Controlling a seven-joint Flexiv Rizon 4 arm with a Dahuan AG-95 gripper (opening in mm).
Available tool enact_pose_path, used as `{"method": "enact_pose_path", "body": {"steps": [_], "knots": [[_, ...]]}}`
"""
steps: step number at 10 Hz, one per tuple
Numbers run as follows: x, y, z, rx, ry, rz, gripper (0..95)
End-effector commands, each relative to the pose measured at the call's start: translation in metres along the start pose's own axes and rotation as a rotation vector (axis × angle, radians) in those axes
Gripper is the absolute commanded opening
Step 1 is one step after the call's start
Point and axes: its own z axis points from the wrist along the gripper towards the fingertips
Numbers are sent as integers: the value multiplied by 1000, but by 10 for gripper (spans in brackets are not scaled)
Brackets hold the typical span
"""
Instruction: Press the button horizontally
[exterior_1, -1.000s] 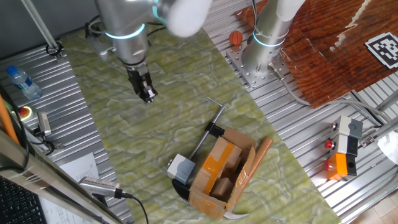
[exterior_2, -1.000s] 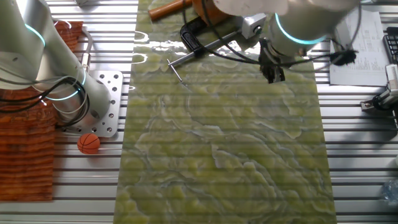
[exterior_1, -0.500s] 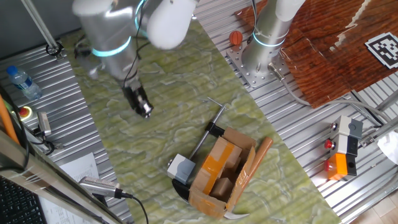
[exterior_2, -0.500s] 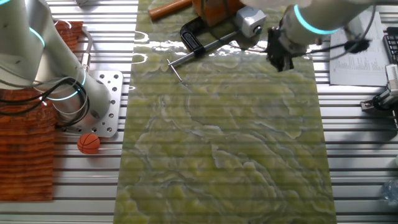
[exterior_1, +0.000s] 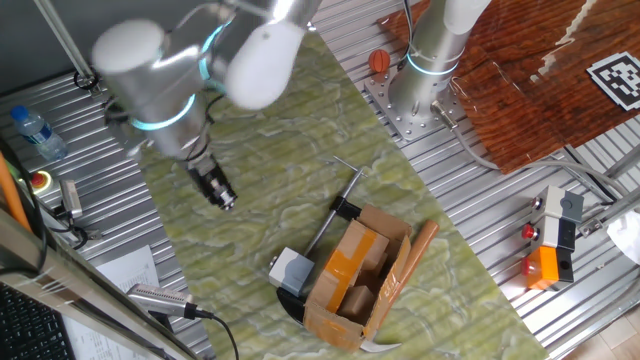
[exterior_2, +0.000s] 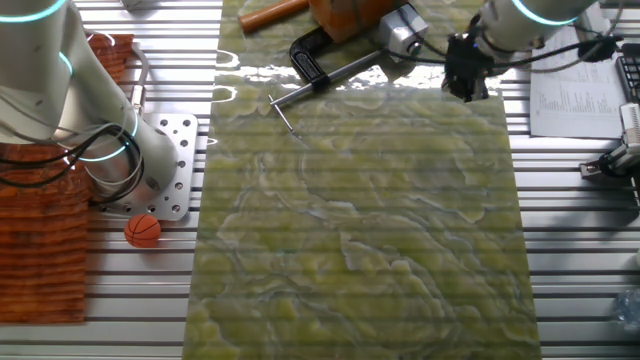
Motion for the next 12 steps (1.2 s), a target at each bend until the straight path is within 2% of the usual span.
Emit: {"method": "enact_pose_path", "body": {"steps": [1,4,7,8,10,12], "knots": [[2,1,0,-13,1,-14,0],[-1,1,1,-13,-1,0,0],[-1,-1,9,-15,-4,1,0],[-1,0,11,-26,-2,5,0],[2,10,17,-41,-6,18,0],[9,31,26,-48,-1,13,0]]}}
